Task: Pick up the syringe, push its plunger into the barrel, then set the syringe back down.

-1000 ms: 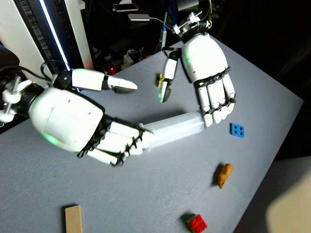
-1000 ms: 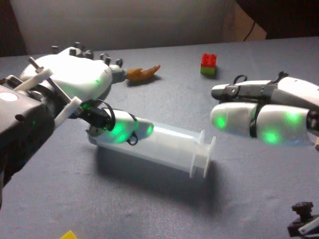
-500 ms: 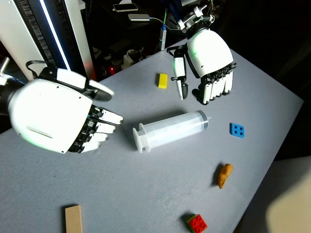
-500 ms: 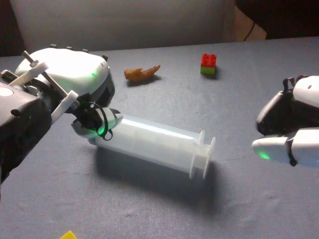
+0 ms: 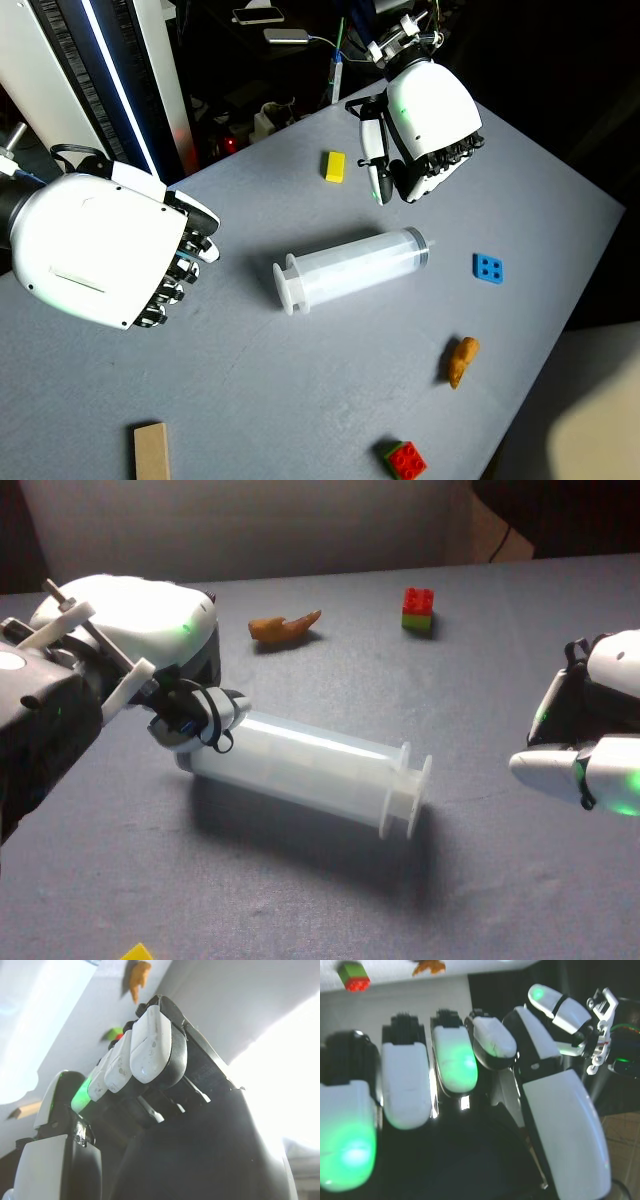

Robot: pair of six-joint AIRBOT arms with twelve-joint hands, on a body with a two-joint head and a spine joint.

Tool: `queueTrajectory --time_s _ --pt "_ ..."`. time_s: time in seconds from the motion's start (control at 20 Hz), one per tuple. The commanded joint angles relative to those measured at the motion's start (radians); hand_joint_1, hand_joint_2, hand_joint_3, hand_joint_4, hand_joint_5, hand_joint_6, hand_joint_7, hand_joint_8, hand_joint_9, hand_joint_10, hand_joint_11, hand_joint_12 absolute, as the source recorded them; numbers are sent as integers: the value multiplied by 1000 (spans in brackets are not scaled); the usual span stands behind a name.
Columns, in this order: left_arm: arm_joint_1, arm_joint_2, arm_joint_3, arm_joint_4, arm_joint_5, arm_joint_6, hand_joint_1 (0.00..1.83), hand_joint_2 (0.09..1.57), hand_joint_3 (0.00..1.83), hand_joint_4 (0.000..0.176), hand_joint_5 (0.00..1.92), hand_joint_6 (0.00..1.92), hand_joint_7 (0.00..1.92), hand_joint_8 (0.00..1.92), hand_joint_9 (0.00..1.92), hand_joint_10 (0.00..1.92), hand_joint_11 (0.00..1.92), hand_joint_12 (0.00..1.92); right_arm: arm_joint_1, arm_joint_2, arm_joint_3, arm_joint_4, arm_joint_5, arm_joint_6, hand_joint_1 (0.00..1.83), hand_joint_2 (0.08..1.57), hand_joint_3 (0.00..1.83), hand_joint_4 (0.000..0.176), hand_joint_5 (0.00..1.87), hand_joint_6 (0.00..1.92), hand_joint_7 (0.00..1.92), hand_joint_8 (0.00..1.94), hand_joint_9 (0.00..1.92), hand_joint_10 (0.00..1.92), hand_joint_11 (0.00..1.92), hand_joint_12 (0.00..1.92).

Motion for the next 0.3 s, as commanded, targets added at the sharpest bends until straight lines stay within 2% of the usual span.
queueTrajectory --time_s 0.0,0.1,0.25 --pt "-18 4 6 72 -36 0 617 1348 1 0 1282 1921 1362 1921 1425 1921 1508 1921 14 8 -9 -39 83 -30 609 1397 0 26 1259 1921 1455 1941 1605 1921 1813 1921" --pt "-21 4 7 72 -35 0 608 1358 4 0 1279 1921 1361 1921 1418 1921 1497 1921 12 11 -19 -91 65 -73 584 1403 3 34 1259 1921 1452 1941 1601 1921 1805 1921" --pt "-24 4 5 72 -35 0 618 1359 1 0 1269 1921 1353 1921 1408 1921 1486 1921 18 13 -27 -109 18 -81 565 1406 3 49 1258 1921 1438 1941 1589 1921 1787 1921"
